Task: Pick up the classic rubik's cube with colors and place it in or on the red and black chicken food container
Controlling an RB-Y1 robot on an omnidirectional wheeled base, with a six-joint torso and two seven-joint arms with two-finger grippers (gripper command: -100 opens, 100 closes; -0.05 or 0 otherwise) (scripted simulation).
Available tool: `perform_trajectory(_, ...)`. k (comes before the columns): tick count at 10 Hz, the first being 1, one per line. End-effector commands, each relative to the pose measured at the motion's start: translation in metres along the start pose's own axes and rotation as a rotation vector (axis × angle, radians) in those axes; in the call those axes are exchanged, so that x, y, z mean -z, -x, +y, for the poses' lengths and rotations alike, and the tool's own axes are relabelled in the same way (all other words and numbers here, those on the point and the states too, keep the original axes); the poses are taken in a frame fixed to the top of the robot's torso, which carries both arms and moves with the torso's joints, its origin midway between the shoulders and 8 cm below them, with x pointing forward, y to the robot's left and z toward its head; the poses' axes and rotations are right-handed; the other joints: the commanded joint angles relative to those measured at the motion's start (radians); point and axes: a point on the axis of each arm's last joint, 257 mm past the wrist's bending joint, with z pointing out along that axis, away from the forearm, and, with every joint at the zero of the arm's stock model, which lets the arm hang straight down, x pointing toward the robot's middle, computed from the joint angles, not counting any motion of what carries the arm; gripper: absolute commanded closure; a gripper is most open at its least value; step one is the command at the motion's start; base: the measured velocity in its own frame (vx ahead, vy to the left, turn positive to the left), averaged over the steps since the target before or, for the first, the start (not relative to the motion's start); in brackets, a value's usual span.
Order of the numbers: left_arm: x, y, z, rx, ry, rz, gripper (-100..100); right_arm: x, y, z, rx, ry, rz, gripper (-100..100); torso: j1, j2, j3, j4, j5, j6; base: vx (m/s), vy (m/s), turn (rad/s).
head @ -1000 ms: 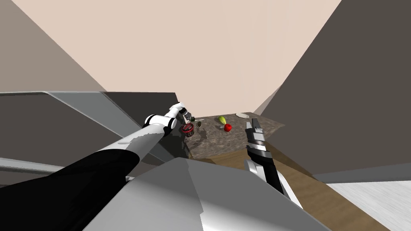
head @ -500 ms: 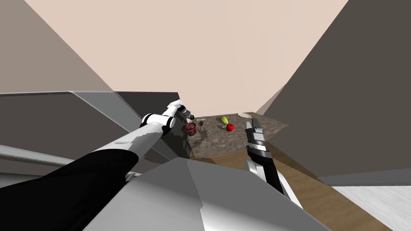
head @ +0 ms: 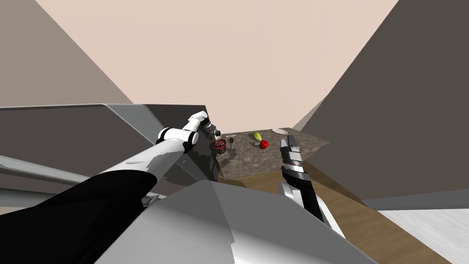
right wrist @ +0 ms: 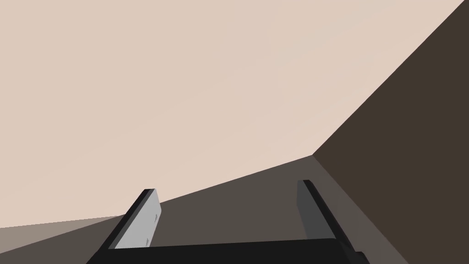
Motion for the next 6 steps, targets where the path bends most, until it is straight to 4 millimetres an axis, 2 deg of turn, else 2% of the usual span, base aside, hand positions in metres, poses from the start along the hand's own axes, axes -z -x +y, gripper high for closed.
perform_trajectory(1,0.001,0.0,0.01,0.004,0.039,0.005,100,0.0,0.0,0.0,0.0,0.0,0.0,0,0.0,0.0,0.0,0.0,0.0,0.0,-0.048,0.04,-0.089)
perform_trajectory(6,0.0,0.0,0.031,0.024,0.115,0.017,100,0.0,0.0,0.0,0.0,0.0,0.0,0,-0.005,-0.004,-0.003,-0.002,-0.002,0.001,-0.035,0.013,-0.081)
